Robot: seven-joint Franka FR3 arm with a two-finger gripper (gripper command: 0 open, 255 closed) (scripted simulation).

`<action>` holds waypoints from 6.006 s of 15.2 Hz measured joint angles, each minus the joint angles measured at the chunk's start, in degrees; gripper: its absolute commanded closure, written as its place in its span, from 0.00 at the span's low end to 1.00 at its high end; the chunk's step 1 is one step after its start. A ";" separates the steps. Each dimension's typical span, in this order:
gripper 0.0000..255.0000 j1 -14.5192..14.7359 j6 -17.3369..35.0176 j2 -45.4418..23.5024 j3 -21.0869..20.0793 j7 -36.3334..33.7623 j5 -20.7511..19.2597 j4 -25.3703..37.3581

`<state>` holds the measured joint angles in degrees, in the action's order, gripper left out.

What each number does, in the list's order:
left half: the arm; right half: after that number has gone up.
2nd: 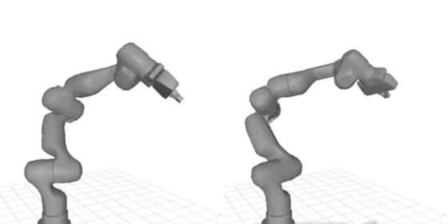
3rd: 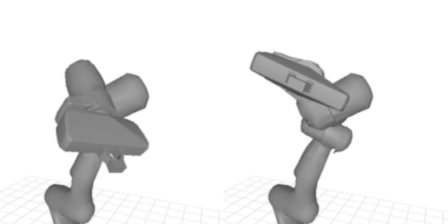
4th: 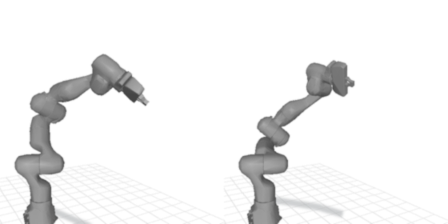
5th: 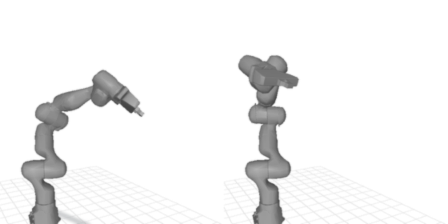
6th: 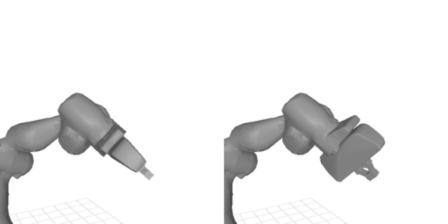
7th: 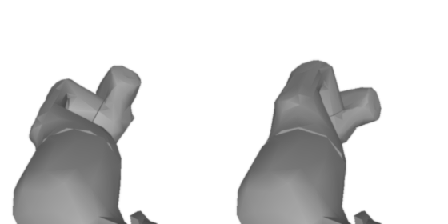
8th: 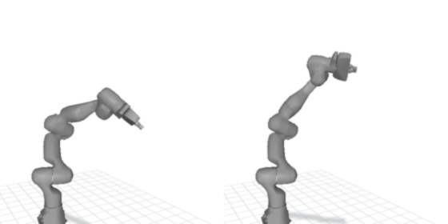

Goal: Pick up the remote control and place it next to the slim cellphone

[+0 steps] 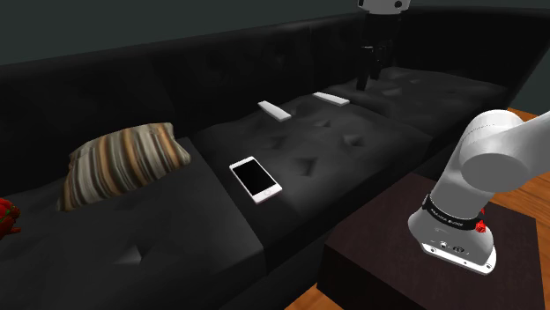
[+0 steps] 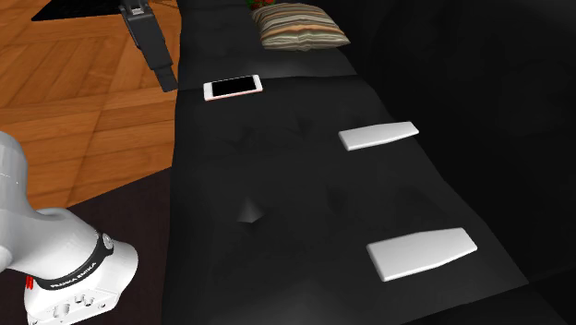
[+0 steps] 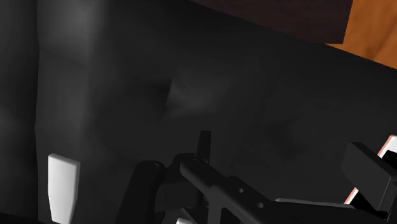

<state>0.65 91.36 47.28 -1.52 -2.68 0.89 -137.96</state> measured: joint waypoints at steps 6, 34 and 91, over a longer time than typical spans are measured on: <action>0.00 -1.81 4.69 -6.66 3.07 2.31 -2.01 1.31; 0.00 -12.37 19.93 -63.08 18.64 18.94 2.70 37.65; 1.00 -16.14 10.33 -73.40 19.53 19.57 5.24 55.89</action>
<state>-15.49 101.69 -26.13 18.01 16.89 6.13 -82.06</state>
